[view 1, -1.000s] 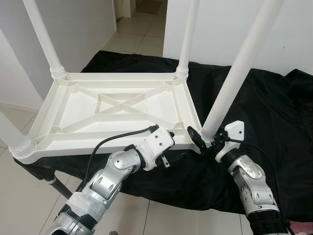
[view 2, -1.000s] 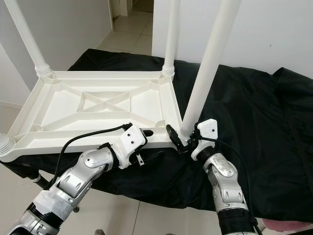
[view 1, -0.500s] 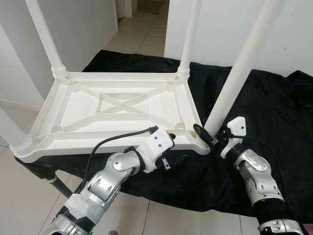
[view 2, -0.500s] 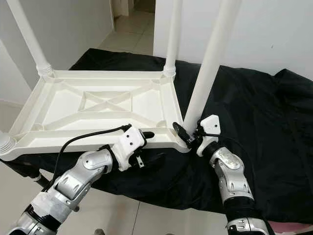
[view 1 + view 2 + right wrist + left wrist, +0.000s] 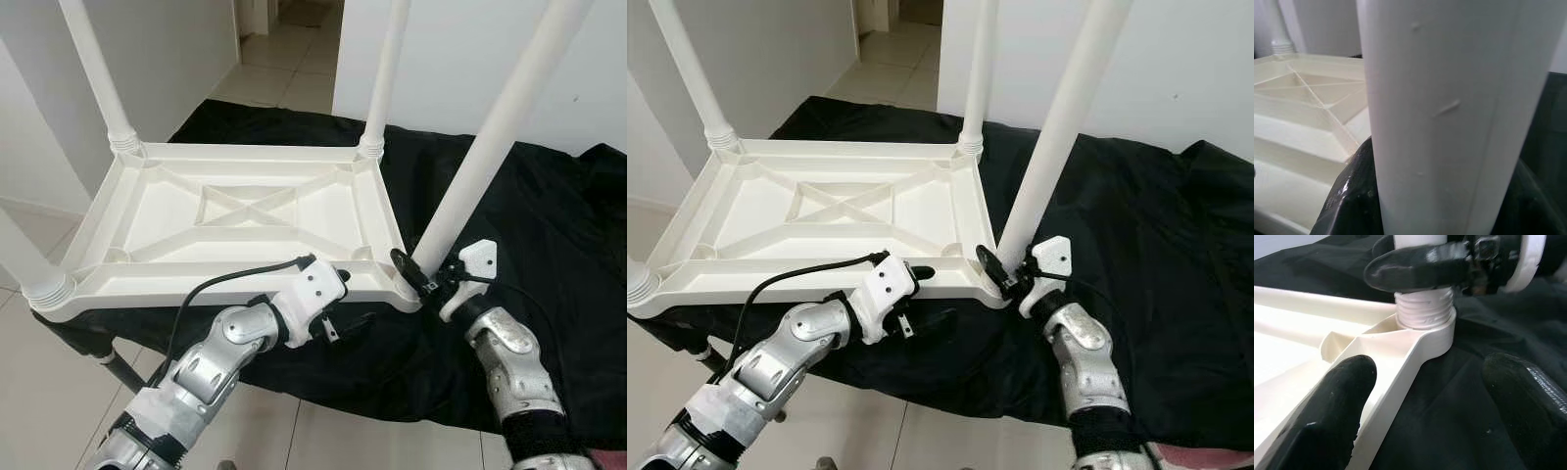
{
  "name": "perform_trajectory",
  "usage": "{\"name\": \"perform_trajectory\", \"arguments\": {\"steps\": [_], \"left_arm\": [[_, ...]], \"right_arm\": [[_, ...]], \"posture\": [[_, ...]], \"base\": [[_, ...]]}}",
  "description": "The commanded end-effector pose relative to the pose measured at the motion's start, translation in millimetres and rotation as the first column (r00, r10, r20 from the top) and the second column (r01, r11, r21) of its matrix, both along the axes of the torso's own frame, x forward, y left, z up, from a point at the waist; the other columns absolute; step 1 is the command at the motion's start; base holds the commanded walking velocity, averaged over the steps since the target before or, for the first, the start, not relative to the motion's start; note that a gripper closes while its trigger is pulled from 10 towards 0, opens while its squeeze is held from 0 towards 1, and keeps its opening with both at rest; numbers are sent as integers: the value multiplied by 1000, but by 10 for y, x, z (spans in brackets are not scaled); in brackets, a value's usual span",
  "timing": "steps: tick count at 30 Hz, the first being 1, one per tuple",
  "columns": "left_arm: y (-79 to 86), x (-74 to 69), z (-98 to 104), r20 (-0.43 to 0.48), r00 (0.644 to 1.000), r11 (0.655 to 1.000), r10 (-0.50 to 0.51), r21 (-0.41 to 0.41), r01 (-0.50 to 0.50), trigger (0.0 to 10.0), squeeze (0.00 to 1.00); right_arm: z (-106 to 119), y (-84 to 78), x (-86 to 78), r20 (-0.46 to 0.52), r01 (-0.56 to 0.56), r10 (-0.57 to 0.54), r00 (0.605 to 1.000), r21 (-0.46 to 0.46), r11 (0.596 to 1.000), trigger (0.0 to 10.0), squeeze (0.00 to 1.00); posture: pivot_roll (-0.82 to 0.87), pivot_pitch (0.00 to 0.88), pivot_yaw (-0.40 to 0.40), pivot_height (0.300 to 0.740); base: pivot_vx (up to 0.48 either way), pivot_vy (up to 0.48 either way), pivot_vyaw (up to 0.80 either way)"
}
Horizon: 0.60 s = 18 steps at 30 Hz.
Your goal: Building children table
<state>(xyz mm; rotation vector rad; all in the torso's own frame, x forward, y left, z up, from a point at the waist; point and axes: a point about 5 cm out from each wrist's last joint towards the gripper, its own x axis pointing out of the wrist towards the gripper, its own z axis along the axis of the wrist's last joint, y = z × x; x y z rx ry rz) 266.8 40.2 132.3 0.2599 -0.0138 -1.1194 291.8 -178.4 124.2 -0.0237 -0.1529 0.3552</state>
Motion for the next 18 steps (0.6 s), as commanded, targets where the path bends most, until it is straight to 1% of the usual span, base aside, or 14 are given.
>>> {"name": "perform_trajectory", "arguments": {"steps": [1, 4, 5, 6, 7, 8, 9, 10, 11, 12, 13, 14, 16, 18], "left_arm": [[-17, -88, 6, -28, 990, 990, -139, 11, 139, 10000, 0], [-4, -90, -5, -29, 990, 990, -138, 16, 138, 10000, 0], [-4, -90, -5, -29, 990, 990, -138, 16, 138, 10000, 0], [-6, -81, -11, -28, 990, 991, -135, 18, 136, 10000, 0], [-6, -81, -11, -28, 990, 991, -135, 18, 136, 10000, 0], [-13, -75, -9, -29, 991, 991, -134, 16, 134, 10000, 0], [-21, -73, -5, -28, 991, 991, -133, 14, 133, 10000, 0], [-21, -73, -5, -28, 991, 991, -133, 14, 133, 10000, 0], [-26, -72, -1, -27, 991, 991, -132, 12, 132, 10000, 0], [-29, -77, -2, -26, 991, 991, -132, 11, 132, 10000, 0], [-28, -82, -6, -26, 991, 991, -132, 11, 132, 10000, 0], [-28, -82, -6, -26, 991, 991, -132, 11, 132, 10000, 0], [-25, -94, -10, -29, 991, 991, -131, 10, 132, 10000, 0], [-25, -97, -10, -29, 991, 991, -131, 10, 132, 10000, 0]], "right_arm": [[-129, -14, -46, -76, 91, -90, 993, 7, 996, 10000, 0], [-137, 34, -96, -102, 180, -174, 979, 53, 982, 10000, 0], [-137, 34, -96, -102, 180, -174, 979, 53, 982, 10000, 0], [-150, 104, -131, -113, 267, -259, 959, 59, 962, 10000, 0], [-150, 104, -131, -113, 267, -259, 959, 59, 962, 10000, 0], [-166, 138, -144, -124, 322, -313, 941, 59, 945, 10000, 0], [-166, 164, -163, -121, 404, -394, 911, 68, 912, 10000, 0], [-166, 164, -163, -121, 404, -394, 911, 68, 912, 10000, 0], [-164, 177, -176, -118, 455, -445, 888, 74, 888, 10000, 0], [-183, 224, -187, -142, 494, -480, 866, 91, 865, 10000, 0], [-191, 265, -191, -155, 515, -498, 853, 98, 852, 10000, 0], [-191, 265, -191, -155, 515, -498, 853, 98, 852, 10000, 0], [-194, 341, -195, -182, 513, -492, 852, 99, 853, 10000, 0], [-185, 353, -196, -180, 509, -488, 854, 97, 855, 10000, 0]], "posture": [[-48, 0, -21, 740], [-50, 0, -21, 740], [-50, 0, -21, 740], [-50, 0, -22, 740], [-50, 0, -22, 740], [-52, 0, -23, 740], [-53, 0, -25, 740], [-53, 0, -25, 740], [-53, 0, -25, 740], [-51, 0, -26, 740], [-51, 0, -26, 740], [-51, 0, -26, 740], [-50, 0, -25, 740], [-50, 0, -25, 740]], "base": [[0, 0, 0], [0, 0, 0], [0, 0, 0], [0, 0, 0], [0, 0, 0], [0, 0, 0], [0, 0, 0], [0, 0, 0], [0, 0, 0], [0, 0, 0], [0, 0, 0], [0, 0, 0], [0, 0, 0], [0, 0, 0]]}}
